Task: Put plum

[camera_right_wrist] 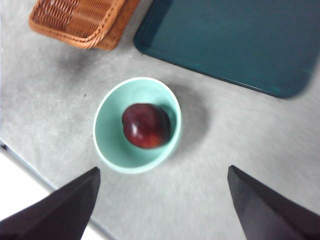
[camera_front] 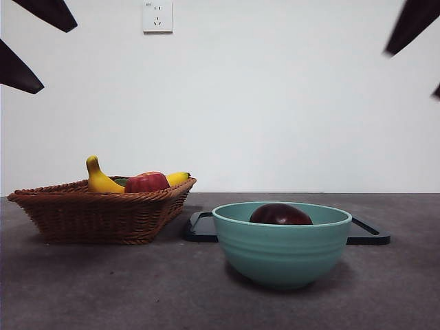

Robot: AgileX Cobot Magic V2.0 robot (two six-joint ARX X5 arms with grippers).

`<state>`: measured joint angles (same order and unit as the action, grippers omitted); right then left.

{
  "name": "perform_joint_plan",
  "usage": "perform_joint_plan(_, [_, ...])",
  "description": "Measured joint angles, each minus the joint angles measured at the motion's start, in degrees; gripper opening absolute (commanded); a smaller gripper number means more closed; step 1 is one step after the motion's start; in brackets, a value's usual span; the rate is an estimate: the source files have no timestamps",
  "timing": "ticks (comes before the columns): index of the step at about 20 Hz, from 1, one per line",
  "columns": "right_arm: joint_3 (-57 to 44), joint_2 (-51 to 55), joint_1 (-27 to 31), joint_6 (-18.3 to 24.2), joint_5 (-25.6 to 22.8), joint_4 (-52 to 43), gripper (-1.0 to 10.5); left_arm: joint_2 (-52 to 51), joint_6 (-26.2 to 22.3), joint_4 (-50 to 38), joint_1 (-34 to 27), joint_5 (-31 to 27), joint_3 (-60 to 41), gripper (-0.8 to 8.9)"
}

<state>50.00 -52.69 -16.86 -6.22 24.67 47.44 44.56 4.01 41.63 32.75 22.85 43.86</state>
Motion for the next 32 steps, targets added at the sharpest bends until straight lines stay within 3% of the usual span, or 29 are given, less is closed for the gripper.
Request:
perform_joint_plan(6, [0.00,-14.12,-9.01,-1.57,-9.11,-7.74,3.4,0.00,0.00,0.00,0.00,0.00,0.00,4.03])
perform_joint_plan(11, [0.00,-23.17,-12.39,-1.77,-14.19,-14.38,3.0,0.00,0.00,0.00,0.00,0.00,0.00,4.03])
perform_joint_plan(17, [0.00,-30.51,-12.76,-1.77,-14.36,-18.60,2.5,0.00,0.00,0.00,0.00,0.00,0.00,4.03])
perform_joint_plan(24, [0.00,-32.96,-12.87,-1.77,-13.90,-20.92,0.1,0.00,0.00,0.00,0.00,0.00,0.00,4.03])
perform_joint_plan(32, [2.05,-32.48,-12.98,-3.48,-12.81,-19.58,0.1,0.00,0.00,0.00,0.00,0.00,0.00,4.03])
